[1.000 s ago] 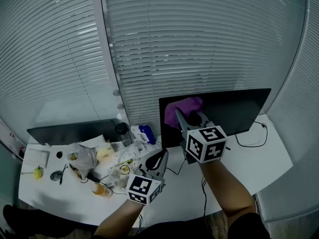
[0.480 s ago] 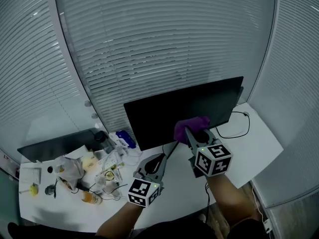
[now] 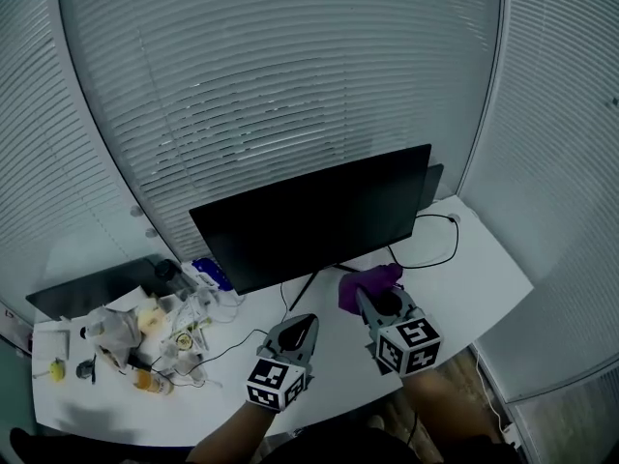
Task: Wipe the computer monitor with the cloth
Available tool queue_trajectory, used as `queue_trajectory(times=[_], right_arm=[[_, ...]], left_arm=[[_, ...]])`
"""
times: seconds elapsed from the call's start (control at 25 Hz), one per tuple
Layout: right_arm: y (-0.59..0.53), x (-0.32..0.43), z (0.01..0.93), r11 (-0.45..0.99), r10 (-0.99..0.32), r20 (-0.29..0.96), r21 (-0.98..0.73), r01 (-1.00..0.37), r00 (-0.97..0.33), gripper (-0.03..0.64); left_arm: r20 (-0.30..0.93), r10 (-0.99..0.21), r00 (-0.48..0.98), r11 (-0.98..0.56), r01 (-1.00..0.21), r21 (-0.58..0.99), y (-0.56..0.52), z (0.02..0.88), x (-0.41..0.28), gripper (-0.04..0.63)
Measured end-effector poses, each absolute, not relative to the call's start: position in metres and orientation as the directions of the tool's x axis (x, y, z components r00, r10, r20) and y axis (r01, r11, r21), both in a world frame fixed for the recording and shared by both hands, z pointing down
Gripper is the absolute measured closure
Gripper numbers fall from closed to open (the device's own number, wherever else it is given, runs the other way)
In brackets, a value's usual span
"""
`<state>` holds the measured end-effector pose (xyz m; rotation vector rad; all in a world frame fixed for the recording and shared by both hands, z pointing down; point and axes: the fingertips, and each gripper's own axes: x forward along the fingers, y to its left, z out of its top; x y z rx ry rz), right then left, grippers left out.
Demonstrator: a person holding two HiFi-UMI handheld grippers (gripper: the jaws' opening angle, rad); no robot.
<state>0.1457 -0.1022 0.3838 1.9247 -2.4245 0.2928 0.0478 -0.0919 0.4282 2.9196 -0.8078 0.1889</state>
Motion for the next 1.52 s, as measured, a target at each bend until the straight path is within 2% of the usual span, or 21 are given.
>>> queue_trajectory(times=[0.48,1.0,1.52], right_arm=[[-0.021,0.173,0.449,0.251,-0.935,0.192,-0.237,-0.938,-0.299,0.557],[0.047,0.162,0.495,0.283,-0.886,0.283,-0.297,-0.912,-0.367,0.557],[0.056,0.171,0.497,0.280,-0.887,0.272,-0.327,-0.902,-0.374,0.557]], left_arm=[[0.269,-0.489,0.830,-0.841,-0.530,0.108,-0.034,0.472,0.090,0.592],[0.292,-0.453,0.843,-0.834,-0.516,0.197,0.029,0.497,0.104,0.591],[0.293,-0.458,0.839,-0.835,-0.520,0.182,0.043,0.499,0.110,0.591]])
